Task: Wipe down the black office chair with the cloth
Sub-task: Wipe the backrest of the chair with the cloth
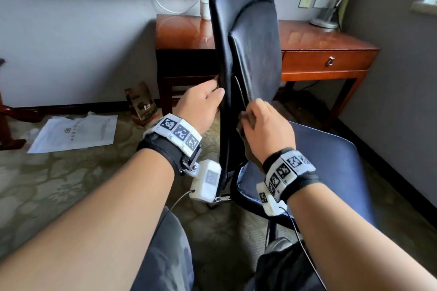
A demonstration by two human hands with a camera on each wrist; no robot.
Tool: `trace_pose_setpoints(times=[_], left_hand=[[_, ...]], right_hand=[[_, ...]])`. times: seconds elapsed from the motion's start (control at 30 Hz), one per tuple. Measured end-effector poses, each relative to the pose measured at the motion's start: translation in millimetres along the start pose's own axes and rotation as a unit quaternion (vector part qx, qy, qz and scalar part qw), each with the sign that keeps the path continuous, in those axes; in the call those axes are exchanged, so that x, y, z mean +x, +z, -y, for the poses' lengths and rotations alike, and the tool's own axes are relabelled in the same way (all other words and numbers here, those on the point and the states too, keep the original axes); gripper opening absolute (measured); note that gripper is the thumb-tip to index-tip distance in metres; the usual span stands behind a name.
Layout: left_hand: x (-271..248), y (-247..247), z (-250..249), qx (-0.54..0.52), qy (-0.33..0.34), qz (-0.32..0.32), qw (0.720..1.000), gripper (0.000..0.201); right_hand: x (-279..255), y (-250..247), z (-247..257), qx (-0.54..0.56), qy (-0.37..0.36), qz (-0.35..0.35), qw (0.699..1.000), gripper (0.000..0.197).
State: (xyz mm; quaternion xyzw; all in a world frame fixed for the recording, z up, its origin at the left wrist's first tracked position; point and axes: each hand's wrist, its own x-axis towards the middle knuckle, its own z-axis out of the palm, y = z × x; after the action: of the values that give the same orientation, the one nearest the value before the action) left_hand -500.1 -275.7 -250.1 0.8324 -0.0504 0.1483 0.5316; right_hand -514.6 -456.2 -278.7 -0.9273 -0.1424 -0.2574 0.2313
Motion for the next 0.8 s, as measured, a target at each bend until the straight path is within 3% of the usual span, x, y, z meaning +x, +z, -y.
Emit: trace_pose_setpoints(times=[0.1,0.2,0.37,0.5,0.7,0.8], left_hand=[[1,3,5,-0.017,0.002,0.006,1.000,0.054],[-3,5,10,-0.059,-0.011,0.013,0.998,0.053],[-9,7,14,-0.120,-0.016,0.026,0.992,0.034],[-9,14,24,-0.155,-0.032,0.025,0.987,0.042],[-18,21,43,-0.148,-0.029,0.050,0.987,0.036],[-35,35,70,-0.138,-0.060,0.053,0.987,0.030]], right_hand=[[-13,0,-8,0.000,0.022,0.030,0.999,0.023],[-1,-13,1,0.046,0.028,-0.021,0.998,0.020],[-1,-4,1,0.058,0.053,-0.032,0.996,0.020],[-39,26,-19,0.049,0.118,-0.014,0.992,0.023],[-83,74,-39,0.084,0.220,0.018,0.972,0.025],[-98,92,-42,0.105,0.281,0.045,0.953,0.024]])
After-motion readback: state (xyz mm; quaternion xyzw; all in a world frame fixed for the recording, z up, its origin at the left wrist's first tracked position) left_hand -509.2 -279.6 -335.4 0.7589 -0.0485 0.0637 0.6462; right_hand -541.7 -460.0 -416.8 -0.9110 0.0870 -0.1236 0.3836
